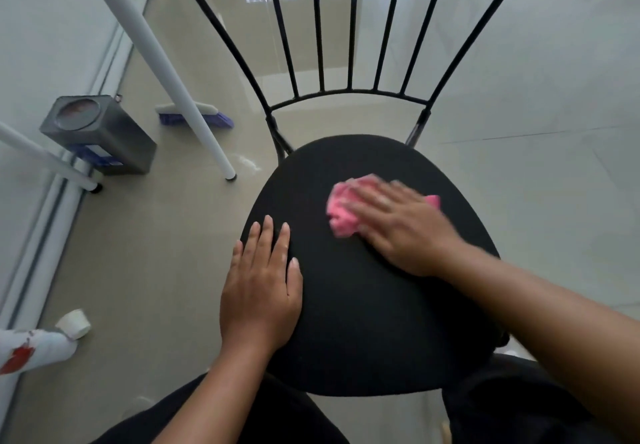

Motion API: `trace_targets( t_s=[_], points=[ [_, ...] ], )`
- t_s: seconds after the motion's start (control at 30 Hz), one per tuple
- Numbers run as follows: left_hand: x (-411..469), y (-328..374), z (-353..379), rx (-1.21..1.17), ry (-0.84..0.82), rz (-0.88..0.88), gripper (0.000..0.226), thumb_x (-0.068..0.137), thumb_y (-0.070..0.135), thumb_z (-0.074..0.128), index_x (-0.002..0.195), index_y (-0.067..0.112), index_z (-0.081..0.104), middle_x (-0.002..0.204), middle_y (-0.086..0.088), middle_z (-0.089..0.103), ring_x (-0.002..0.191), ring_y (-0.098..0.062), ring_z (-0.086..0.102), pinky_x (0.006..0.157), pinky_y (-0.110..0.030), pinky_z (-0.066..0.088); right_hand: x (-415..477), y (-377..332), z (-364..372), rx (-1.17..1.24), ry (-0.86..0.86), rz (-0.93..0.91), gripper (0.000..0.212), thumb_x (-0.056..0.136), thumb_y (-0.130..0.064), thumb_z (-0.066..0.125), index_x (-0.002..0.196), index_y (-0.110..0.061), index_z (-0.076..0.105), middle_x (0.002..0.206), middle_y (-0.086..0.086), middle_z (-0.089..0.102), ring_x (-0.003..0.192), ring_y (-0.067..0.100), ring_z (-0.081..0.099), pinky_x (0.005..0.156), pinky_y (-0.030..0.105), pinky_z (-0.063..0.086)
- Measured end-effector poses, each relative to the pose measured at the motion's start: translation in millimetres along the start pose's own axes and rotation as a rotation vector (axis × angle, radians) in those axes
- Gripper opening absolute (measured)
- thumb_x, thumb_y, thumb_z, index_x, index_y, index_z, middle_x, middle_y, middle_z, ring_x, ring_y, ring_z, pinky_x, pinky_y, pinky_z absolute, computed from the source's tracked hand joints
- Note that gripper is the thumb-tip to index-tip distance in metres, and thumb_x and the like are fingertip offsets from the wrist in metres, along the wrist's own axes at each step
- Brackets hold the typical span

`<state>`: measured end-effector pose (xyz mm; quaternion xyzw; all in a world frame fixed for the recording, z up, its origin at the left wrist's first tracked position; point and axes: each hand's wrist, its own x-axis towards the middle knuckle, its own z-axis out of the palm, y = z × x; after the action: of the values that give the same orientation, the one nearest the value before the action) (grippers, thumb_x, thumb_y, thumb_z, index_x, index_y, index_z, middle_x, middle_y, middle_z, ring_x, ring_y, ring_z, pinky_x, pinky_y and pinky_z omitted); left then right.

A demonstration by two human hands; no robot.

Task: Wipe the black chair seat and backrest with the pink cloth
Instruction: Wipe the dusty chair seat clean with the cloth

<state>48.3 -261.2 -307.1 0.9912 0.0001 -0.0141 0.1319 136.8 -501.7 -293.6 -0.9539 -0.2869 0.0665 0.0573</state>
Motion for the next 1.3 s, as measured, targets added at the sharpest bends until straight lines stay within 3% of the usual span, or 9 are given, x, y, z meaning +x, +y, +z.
trace_targets(
  t_s=[0.23, 0.37, 0.5, 0.67, 0.87, 0.93, 1.13, 1.23, 1.3],
  points=[
    [0.5, -2.0, 1.6, 0.004, 0.019, -0.003, 0.06, 0.096, 0.043, 0.02, 0.153, 0.023, 0.026, 0.162, -0.001, 0.016, 0.149, -0.015, 0.008, 0.121, -0.037, 0.006, 87.7, 19.3, -8.2, 0.034, 0.069, 0.51, 0.056, 0.099, -0.046, 0.012, 0.153, -0.033, 0.009, 0.162, -0.004, 0.005, 0.149, 0.021, -0.004, 0.12, 0.044, 0.005],
    [1.1, -1.9, 1.2, -0.028, 0.027, -0.012, 0.06, 0.095, 0.044, 0.02, 0.152, 0.025, 0.028, 0.161, 0.002, 0.017, 0.149, -0.012, 0.007, 0.121, -0.034, 0.003, 139.0, -37.5, -8.3, 0.059, 0.034, 0.22, 0.052, 0.1, -0.049, 0.014, 0.151, -0.039, 0.011, 0.161, -0.008, 0.008, 0.149, 0.02, -0.003, 0.12, 0.046, 0.004],
    [1.2, -0.8, -0.3, -0.024, 0.036, -0.014, 0.06, 0.095, 0.043, 0.021, 0.151, 0.025, 0.029, 0.161, 0.002, 0.018, 0.149, -0.012, 0.007, 0.121, -0.033, 0.003, 106.4, -38.7, -4.8, 0.013, -0.002, -0.082, 0.051, 0.1, -0.054, 0.014, 0.15, -0.045, 0.01, 0.161, -0.012, 0.004, 0.148, 0.014, -0.004, 0.119, 0.041, 0.001],
    [1.0, 1.6, -2.4, -0.026, 0.027, -0.025, 0.06, 0.095, 0.043, 0.021, 0.152, 0.025, 0.028, 0.162, 0.002, 0.016, 0.149, -0.012, 0.006, 0.12, -0.031, 0.0, 30.0, 34.6, -8.3, 0.021, 0.067, 0.312, 0.054, 0.1, -0.05, 0.014, 0.152, -0.038, 0.009, 0.162, -0.01, 0.002, 0.148, 0.011, -0.006, 0.121, 0.041, 0.006],
    [1.5, 2.2, -2.8, -0.006, 0.014, -0.016, 0.062, 0.094, 0.043, 0.019, 0.153, 0.024, 0.023, 0.162, 0.0, 0.013, 0.15, -0.014, 0.005, 0.121, -0.033, -0.001, -21.9, -7.0, 9.4, 0.102, 0.14, 0.831, 0.056, 0.1, -0.041, 0.018, 0.154, -0.027, 0.01, 0.163, 0.001, 0.002, 0.149, 0.022, -0.004, 0.12, 0.042, 0.004],
    [1.8, 1.7, -1.3, -0.007, 0.022, -0.009, 0.062, 0.094, 0.042, 0.02, 0.153, 0.024, 0.024, 0.162, 0.0, 0.013, 0.15, -0.015, 0.005, 0.12, -0.032, -0.001, 2.3, -22.4, 10.5, 0.127, 0.118, 0.888, 0.058, 0.1, -0.041, 0.017, 0.154, -0.026, 0.005, 0.162, 0.002, -0.005, 0.148, 0.024, -0.009, 0.12, 0.043, 0.0],
    [3.3, 0.1, -0.4, -0.076, 0.058, -0.083, 0.067, 0.093, 0.041, 0.022, 0.153, 0.01, 0.023, 0.162, -0.004, 0.013, 0.149, -0.013, 0.006, 0.119, -0.026, -0.001, 84.6, -85.2, 9.4, 0.104, 0.082, 0.335, 0.054, 0.101, -0.045, 0.016, 0.153, -0.032, 0.007, 0.162, -0.002, -0.002, 0.148, 0.022, -0.011, 0.12, 0.045, 0.002],
    [2.8, 1.3, -1.6, -0.051, 0.043, -0.09, 0.064, 0.098, 0.037, 0.027, 0.154, 0.008, 0.017, 0.162, -0.007, 0.01, 0.149, -0.016, 0.006, 0.119, -0.027, 0.001, 61.2, -77.0, 9.1, 0.055, 0.009, -0.046, 0.051, 0.101, -0.049, 0.018, 0.151, -0.04, 0.012, 0.161, -0.009, 0.005, 0.149, 0.017, -0.005, 0.12, 0.039, 0.002],
    [2.4, 1.2, -2.5, -0.04, 0.037, -0.089, 0.063, 0.099, 0.035, 0.029, 0.153, 0.007, 0.018, 0.162, -0.008, 0.011, 0.149, -0.017, 0.007, 0.12, -0.03, 0.003, 32.3, -46.4, 5.1, 0.035, -0.021, -0.154, 0.05, 0.101, -0.051, 0.017, 0.15, -0.043, 0.013, 0.161, -0.012, 0.007, 0.149, 0.014, -0.003, 0.119, 0.037, 0.001]
  ],
)
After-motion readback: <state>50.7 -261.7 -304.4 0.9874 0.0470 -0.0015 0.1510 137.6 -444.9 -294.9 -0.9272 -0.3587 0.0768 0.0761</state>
